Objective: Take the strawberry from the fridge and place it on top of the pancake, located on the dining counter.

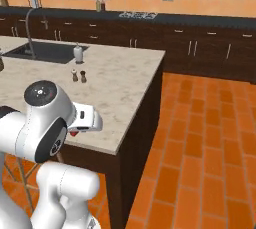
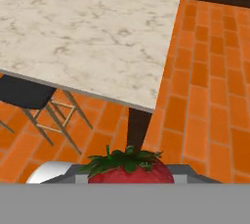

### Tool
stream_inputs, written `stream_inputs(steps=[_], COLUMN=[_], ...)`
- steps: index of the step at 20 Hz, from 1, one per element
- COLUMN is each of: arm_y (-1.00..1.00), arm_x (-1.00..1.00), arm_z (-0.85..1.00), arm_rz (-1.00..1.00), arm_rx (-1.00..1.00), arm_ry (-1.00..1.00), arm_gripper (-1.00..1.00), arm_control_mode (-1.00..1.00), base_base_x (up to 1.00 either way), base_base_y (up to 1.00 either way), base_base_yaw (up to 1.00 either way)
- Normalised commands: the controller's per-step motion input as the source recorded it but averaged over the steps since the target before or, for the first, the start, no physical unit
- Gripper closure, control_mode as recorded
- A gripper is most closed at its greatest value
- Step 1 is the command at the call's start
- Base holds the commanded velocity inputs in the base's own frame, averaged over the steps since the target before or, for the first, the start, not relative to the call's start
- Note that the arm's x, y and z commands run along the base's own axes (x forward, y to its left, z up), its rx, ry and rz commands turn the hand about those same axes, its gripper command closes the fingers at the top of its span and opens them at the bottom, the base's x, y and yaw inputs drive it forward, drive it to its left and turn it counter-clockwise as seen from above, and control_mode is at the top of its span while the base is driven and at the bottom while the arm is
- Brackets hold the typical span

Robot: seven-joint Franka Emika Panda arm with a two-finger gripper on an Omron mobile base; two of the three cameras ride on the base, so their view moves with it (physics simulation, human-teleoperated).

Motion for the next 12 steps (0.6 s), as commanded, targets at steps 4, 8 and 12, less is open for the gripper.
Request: stream_inputs(steps=[4, 8, 12], arm_y=[0.0, 0.0, 0.0], arm_x=[0.0, 0.0, 0.0], arm_z=[0.0, 0.0, 0.0], arm_rz=[0.0, 0.0, 0.0], arm_rx=[0.0, 0.0, 0.0], arm_ry=[0.0, 0.0, 0.0], arm_gripper=[1.0, 1.0, 1.0], arm_control_mode=[1.0, 1.0, 1.0], base_base_x=[-0.01, -0.08, -0.09], base_base_y=[1.0, 1.0, 1.0], base_base_yaw=[-0.01, 0.0, 0.0])
